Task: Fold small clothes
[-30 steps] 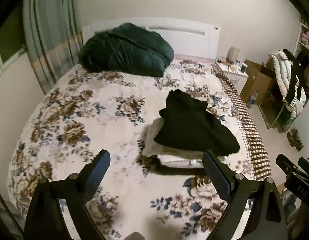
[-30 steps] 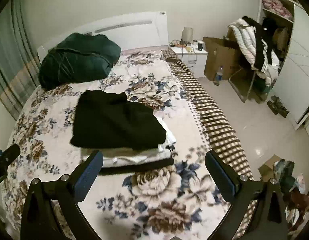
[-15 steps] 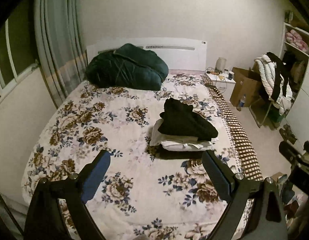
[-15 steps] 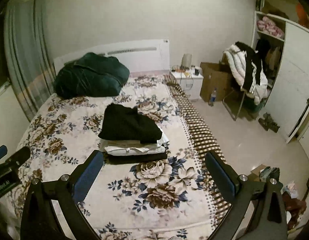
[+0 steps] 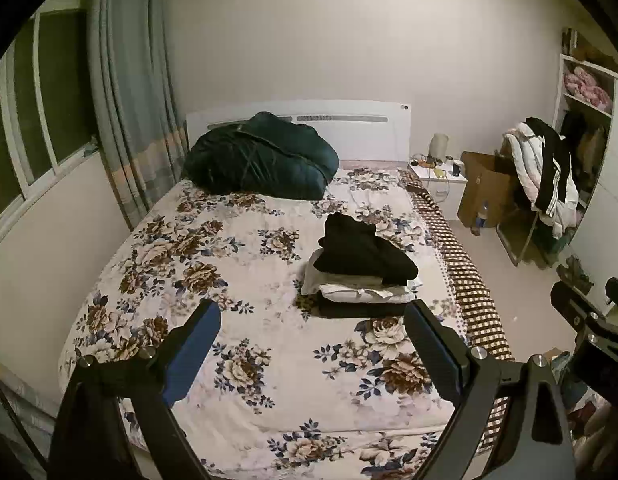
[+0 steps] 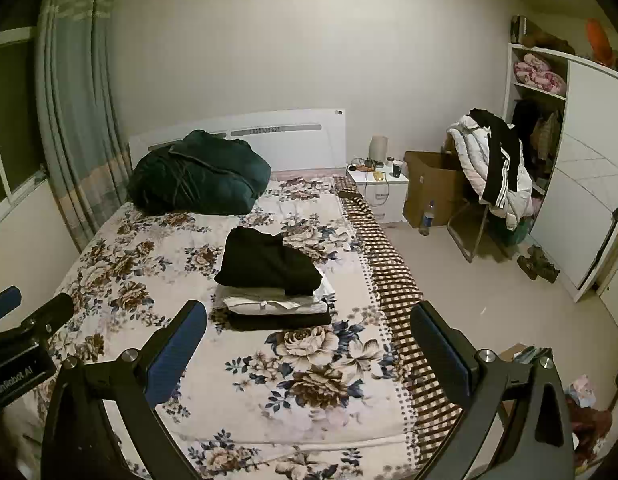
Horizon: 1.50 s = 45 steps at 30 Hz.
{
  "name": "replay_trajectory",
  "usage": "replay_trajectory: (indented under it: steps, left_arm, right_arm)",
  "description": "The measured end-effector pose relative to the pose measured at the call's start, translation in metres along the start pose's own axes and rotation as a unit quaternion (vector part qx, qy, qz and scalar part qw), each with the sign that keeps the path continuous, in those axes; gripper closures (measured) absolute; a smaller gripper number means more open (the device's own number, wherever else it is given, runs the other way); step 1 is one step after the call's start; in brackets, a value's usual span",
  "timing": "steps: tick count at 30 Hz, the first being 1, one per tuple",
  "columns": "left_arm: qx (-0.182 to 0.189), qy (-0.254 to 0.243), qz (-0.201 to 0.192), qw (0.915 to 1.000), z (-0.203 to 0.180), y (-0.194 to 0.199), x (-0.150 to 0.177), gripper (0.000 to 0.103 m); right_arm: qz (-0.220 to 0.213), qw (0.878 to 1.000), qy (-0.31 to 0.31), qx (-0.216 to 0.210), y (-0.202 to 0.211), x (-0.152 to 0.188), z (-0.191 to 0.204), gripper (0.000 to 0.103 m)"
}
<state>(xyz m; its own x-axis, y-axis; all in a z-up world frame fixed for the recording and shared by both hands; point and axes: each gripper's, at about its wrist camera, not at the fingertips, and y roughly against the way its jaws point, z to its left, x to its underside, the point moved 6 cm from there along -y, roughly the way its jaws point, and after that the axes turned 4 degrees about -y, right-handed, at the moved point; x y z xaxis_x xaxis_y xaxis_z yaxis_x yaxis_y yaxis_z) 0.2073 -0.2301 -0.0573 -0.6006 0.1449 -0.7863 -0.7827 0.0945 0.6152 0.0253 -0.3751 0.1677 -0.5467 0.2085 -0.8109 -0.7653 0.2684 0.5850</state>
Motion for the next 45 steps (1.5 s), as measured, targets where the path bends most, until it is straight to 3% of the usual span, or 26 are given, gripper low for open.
replay_trajectory:
  steps: [2,4,19,31,45]
  left_arm:
    - [-0.001,0.005,0.000,1.0000,-0.002,0.005,0.003,0.009]
    - [0.003,0.004,0.002,1.0000,-0.005,0.010,0.006,0.000]
    - [-0.015,0.011,-0.005,0.9998,-0.009,0.031,0.016,0.000]
    - [-0.017,0.014,-0.002,0.9998,-0.009,0.032,0.017,0.000]
    - [-0.023,0.014,-0.003,0.9996,-0.010,0.034,0.016,0.000]
  right_arm:
    - [-0.001,1.000,-0.001,-0.002,0.008,0.000,-0.007,0.000]
    - [-0.005,1.000,0.000,-0.002,0.016,0.001,-0.011,0.000]
    - [-0.006,1.000,0.008,-0.008,0.018,0.003,-0.023,0.000]
    - [-0.007,1.000,0.021,-0.020,0.008,-0.014,-0.025,0.000]
    - [-0.006,0.999,0.028,-0.030,0.000,-0.012,-0.023,0.000]
